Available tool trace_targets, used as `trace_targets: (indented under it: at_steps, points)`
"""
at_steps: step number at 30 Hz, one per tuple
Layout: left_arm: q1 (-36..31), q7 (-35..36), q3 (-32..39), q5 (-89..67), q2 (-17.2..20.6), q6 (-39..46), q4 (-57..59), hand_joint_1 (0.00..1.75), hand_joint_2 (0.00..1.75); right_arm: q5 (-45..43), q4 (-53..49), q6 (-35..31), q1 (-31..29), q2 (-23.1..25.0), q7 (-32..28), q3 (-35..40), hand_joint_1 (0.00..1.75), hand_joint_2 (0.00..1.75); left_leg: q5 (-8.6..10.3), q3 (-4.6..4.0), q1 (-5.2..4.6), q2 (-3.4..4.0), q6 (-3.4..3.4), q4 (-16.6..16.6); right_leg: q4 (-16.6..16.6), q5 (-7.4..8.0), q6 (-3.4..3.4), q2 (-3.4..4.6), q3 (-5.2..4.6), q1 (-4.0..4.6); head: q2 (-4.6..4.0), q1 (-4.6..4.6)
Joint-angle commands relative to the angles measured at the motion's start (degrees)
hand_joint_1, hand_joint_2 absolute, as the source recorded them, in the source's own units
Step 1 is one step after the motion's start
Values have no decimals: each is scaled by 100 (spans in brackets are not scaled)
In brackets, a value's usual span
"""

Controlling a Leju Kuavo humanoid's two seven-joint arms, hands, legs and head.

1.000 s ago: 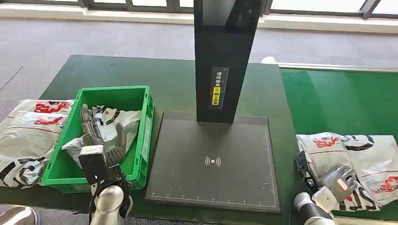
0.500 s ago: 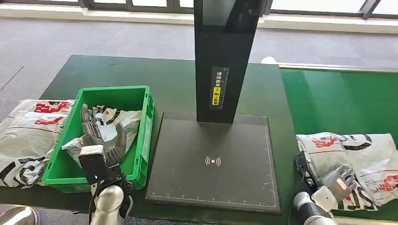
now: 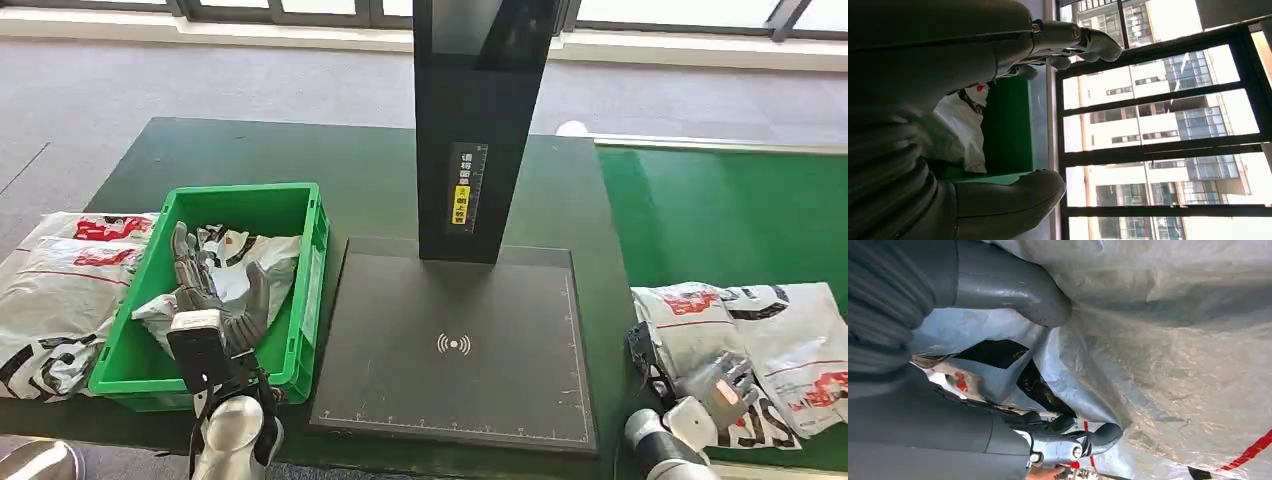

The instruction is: Moved the parcel from conveyor to table for the left to box.

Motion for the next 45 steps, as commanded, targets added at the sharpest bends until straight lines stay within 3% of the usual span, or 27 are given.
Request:
trace_targets:
  at_steps: [1,15,16,17,21,45]
  points:
    - [284,6,132,-19,-269,-36,133,0,175,373,352,64,-37,-101,7,195,0,175,-3,30,-7,25,3,-28,-30,3,-5,14,25,-4,0,0]
    - [284,6,132,-19,-269,-36,133,0,175,373,352,64,-37,-101,7,195,0,175,-4,19,-4,17,2,-15,-17,1,-3,9,17,-2,0,0]
    - [284,6,132,-19,-269,-36,133,0,175,373,352,64,-37,-101,7,195,175,175,-4,13,-3,12,1,-9,-9,-1,-2,7,11,-2,0,0]
    - [305,6,156,-48,-264,-20,157,0,175,334,403,430,-99,-107,-117,166,175,175,-4,17,-2,16,1,-13,-16,1,-3,9,16,-1,0,0]
    - [334,6,158,-38,-256,-26,122,0,175,369,343,487,-109,-92,-92,173,175,175,-4,25,-6,27,2,-23,-24,3,-4,18,20,-4,-2,0]
    - [343,6,193,-81,-281,-46,84,0,175,360,243,274,-106,-35,-300,96,175,175,-3,40,-3,22,2,-15,-20,4,-3,14,36,-1,-2,0]
